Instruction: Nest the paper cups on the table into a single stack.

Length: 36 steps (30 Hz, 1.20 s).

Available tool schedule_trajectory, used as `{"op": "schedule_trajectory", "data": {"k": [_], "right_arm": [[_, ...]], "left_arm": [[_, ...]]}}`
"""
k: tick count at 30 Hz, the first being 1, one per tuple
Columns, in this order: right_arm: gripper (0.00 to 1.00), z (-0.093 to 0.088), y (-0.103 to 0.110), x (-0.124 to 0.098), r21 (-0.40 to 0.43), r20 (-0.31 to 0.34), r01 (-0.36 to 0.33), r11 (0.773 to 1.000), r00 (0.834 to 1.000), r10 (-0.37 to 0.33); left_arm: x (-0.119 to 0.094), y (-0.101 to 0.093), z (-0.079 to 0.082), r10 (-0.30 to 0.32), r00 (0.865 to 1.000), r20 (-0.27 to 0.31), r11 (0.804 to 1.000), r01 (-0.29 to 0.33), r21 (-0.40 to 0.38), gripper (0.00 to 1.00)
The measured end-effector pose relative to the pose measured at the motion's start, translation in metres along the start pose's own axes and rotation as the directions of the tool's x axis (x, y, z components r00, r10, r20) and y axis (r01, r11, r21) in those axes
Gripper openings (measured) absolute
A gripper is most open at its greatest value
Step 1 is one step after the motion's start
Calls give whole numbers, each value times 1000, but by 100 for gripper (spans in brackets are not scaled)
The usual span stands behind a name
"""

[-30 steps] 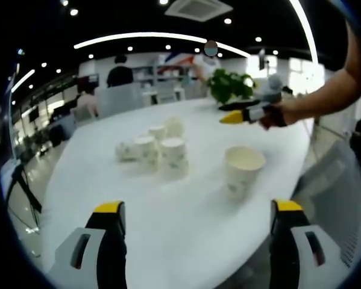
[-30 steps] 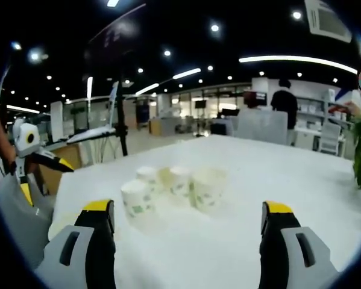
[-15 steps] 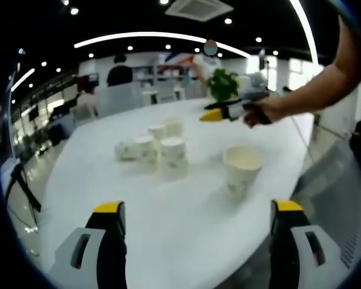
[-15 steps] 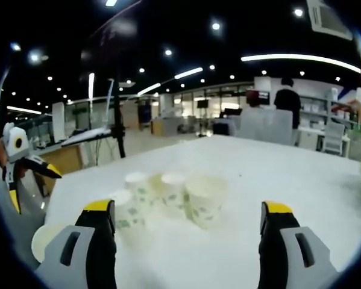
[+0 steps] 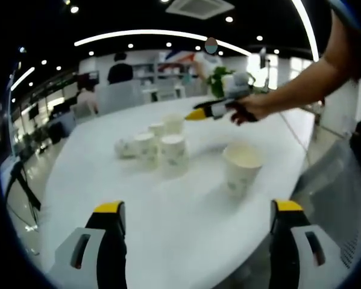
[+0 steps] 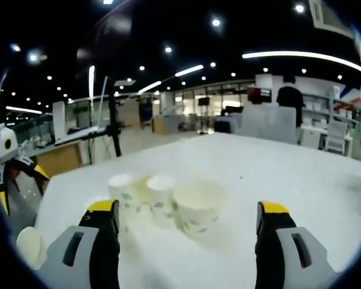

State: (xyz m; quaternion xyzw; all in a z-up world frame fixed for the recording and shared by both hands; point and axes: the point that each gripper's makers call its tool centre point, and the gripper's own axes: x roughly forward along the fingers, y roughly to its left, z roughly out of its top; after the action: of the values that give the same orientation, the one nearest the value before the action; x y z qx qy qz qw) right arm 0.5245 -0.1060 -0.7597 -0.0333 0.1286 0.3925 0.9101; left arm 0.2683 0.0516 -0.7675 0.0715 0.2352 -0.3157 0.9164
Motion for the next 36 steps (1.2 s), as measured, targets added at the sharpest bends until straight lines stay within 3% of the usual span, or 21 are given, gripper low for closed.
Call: {"op": "schedule_trajectory", "data": {"k": [8, 11, 14, 27, 36], "right_arm": [[89, -5, -12, 21, 6, -8, 6, 1000, 1000, -6], [81, -10, -16, 27, -4, -6, -3, 1000, 1000, 3], [79, -14, -23, 30, 30, -7, 2, 1000, 1000, -1], [56, -21, -20, 42, -5, -28, -24, 1000, 999, 23], [52, -23, -21, 51, -11, -38, -34, 999, 999, 34]], "left_arm": [[2, 1, -5, -4, 1000, -26, 1000, 4, 10, 97], [3, 0, -7, -8, 999, -36, 1000, 9, 15, 96], [3, 0, -8, -9, 999, -42, 1000, 10, 11, 95], [4, 1, -11, -8, 999, -50, 1000, 9, 14, 93], [5, 1, -15, -7, 998, -63, 1000, 9, 17, 93]]}}
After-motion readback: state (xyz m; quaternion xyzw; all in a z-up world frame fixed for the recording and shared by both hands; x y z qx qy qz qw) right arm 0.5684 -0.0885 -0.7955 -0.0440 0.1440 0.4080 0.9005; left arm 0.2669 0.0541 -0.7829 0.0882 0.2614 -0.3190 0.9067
